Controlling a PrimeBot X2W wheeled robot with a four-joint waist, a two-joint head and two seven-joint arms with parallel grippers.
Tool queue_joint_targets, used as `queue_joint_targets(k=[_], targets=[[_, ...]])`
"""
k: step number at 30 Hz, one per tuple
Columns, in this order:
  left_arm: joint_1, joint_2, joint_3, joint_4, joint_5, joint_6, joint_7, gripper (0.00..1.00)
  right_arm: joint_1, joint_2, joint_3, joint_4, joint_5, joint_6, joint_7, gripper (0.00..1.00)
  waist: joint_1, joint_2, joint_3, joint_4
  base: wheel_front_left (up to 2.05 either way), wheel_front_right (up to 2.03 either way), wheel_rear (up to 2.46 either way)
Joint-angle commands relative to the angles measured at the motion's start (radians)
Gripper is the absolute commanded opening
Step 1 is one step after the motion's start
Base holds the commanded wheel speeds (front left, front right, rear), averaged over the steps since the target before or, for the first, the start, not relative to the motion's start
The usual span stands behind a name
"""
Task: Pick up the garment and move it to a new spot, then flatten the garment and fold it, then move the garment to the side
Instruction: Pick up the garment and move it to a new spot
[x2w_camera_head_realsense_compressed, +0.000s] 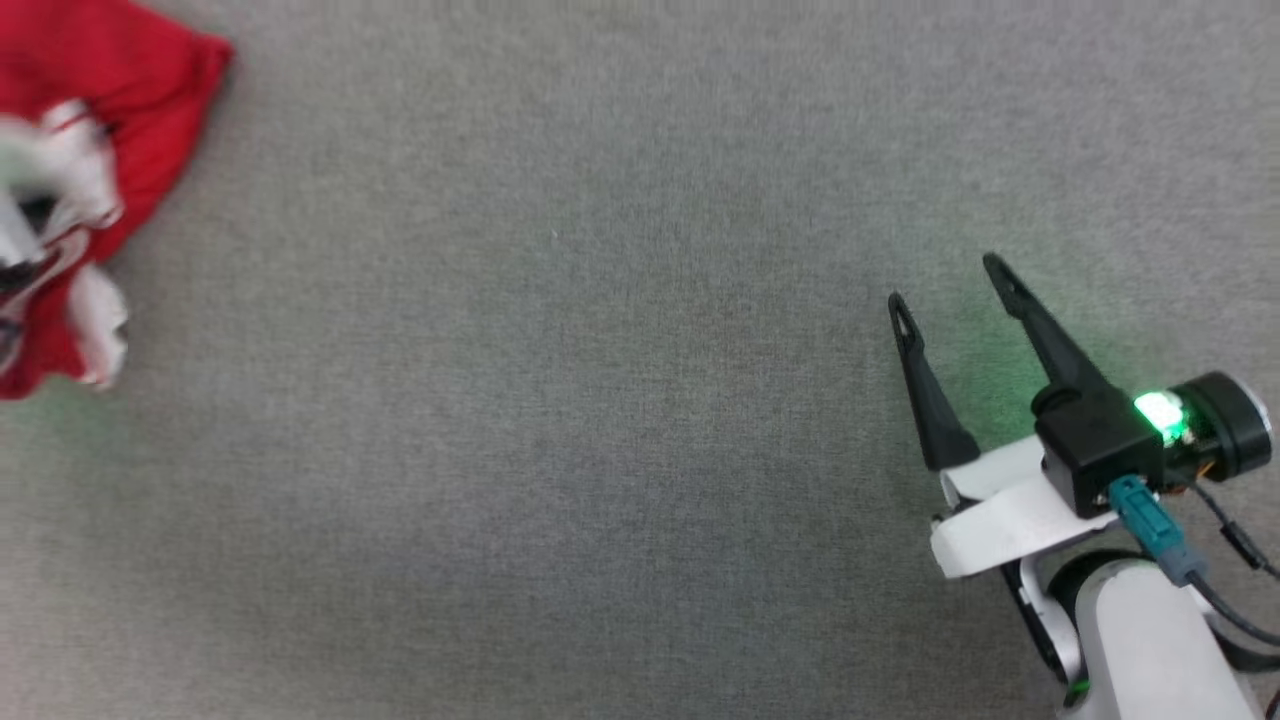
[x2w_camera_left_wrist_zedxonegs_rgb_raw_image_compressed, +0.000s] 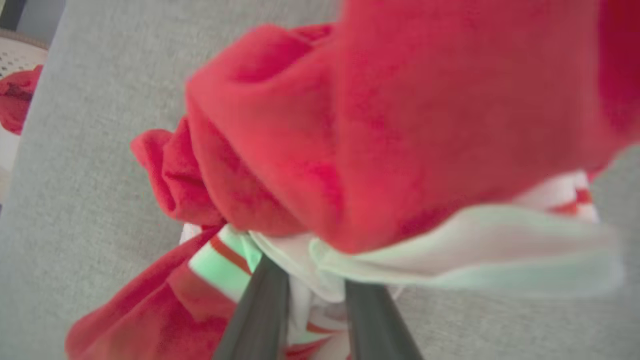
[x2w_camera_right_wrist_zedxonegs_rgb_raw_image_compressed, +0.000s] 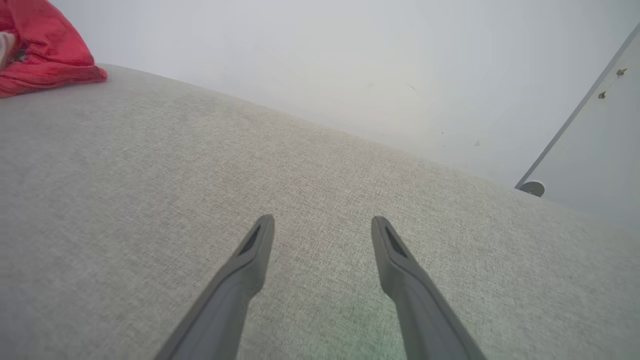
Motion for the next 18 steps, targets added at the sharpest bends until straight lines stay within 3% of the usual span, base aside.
queue_joint_targets(k=[1,10,18], targets=[[-0.025,-0.003,-0.007,-0.012,0.005,-0.005,-0.019,0.00,0.021,0.003,-0.002,0.011,0.007,0.000,-0.009,1.00,0.0000,0.0000,-0.059,0.018,0.00,0.00,0.00],[-0.069,0.001,-0.074,-0.116,0.043,-0.017,-0.135,0.00,0.067,0.014,0.001,0.080,0.025,0.000,-0.030,1.00,0.0000,0.0000,-0.229,0.044,0.00,0.00,0.00],[-0.073,-0.011,-0.139,-0.244,0.046,-0.019,-0.151,0.00,0.110,0.021,-0.003,0.131,0.053,0.000,-0.047,1.00,0.0000,0.0000,-0.371,0.046,0.00,0.00,0.00]])
